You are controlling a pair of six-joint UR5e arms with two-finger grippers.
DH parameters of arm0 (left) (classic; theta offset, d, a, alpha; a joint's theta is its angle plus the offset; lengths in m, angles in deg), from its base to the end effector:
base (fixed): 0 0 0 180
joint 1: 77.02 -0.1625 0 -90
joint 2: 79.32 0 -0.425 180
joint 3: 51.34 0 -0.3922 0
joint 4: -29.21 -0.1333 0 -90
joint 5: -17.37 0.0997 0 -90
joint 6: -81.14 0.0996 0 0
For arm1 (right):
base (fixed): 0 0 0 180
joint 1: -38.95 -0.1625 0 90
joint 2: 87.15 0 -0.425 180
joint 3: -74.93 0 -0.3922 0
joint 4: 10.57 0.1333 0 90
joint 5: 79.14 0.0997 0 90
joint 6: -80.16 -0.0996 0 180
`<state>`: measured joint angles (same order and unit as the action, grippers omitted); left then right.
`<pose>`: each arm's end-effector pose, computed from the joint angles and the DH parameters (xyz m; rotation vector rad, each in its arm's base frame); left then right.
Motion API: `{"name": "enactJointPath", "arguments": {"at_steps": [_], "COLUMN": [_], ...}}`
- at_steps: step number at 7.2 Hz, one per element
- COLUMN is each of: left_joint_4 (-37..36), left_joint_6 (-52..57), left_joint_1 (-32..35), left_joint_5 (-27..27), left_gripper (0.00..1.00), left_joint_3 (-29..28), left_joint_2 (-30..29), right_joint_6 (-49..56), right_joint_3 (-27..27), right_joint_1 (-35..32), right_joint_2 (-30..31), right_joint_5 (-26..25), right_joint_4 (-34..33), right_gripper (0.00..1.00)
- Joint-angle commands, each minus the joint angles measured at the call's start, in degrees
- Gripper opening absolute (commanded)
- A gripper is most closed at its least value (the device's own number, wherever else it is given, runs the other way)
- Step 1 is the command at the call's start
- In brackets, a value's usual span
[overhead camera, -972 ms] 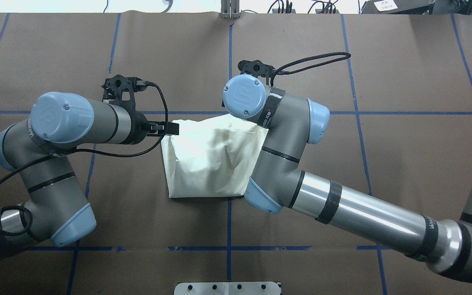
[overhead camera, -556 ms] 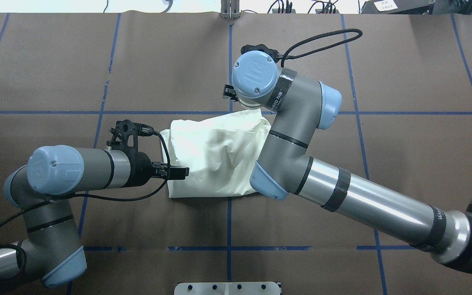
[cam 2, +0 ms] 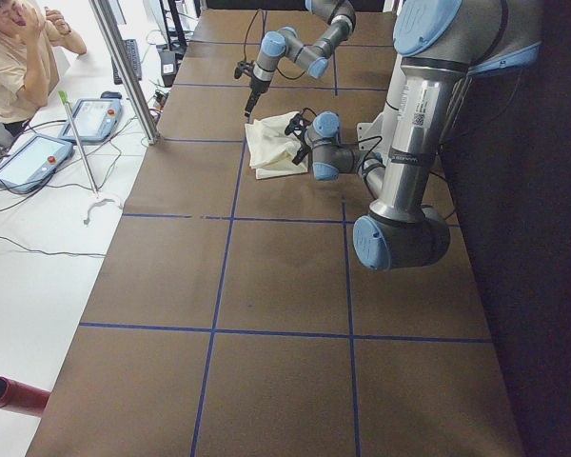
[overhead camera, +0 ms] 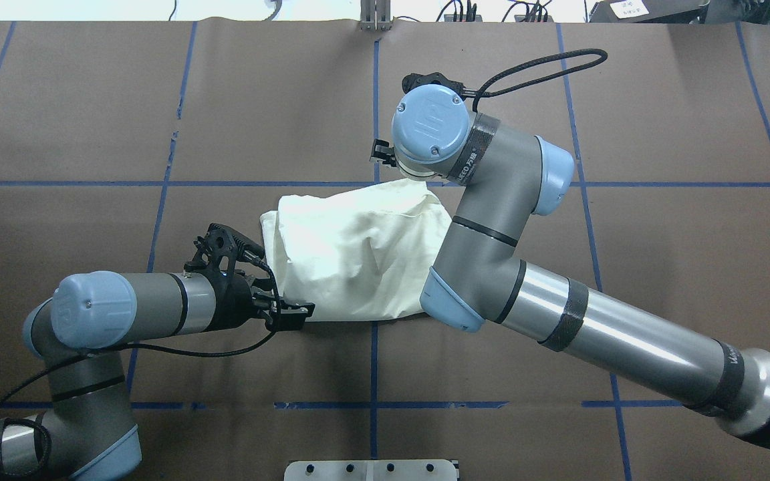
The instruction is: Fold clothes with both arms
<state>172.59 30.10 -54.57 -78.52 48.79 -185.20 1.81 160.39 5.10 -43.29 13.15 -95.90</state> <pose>0.4932 -0.3370 0.3195 0.6361 1.2399 0.3114 -0.5430 -0.5199 0.1933 0.2789 -0.7634 0.3499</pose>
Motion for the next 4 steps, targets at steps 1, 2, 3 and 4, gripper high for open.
{"name": "enactJointPath", "arguments": {"at_steps": [1, 2, 3, 4], "left_joint_4": [8.54, 10.06, 10.25, 10.25], "left_joint_6": [0.34, 0.25, 0.16, 0.07], "left_joint_1": [-0.04, -0.04, -0.13, -0.13], "left_joint_5": [1.84, 1.84, 1.40, 1.22], "left_gripper": [1.00, 1.00, 1.00, 0.96], "left_joint_3": [-4.92, -5.64, -5.65, -5.91], "left_joint_2": [-0.20, -0.38, -0.55, -0.56], "right_joint_6": [0.04, 0.04, 0.04, 0.04], "right_joint_3": [0.41, 0.41, 0.41, 0.41], "right_joint_1": [0.01, 0.01, 0.01, 0.01], "right_joint_2": [0.43, 0.52, 0.61, 0.87], "right_joint_5": [-0.01, -0.01, -0.10, -0.10], "right_joint_4": [-0.01, 0.08, -0.01, 0.08], "right_gripper": [1.00, 1.00, 1.00, 1.00]}}
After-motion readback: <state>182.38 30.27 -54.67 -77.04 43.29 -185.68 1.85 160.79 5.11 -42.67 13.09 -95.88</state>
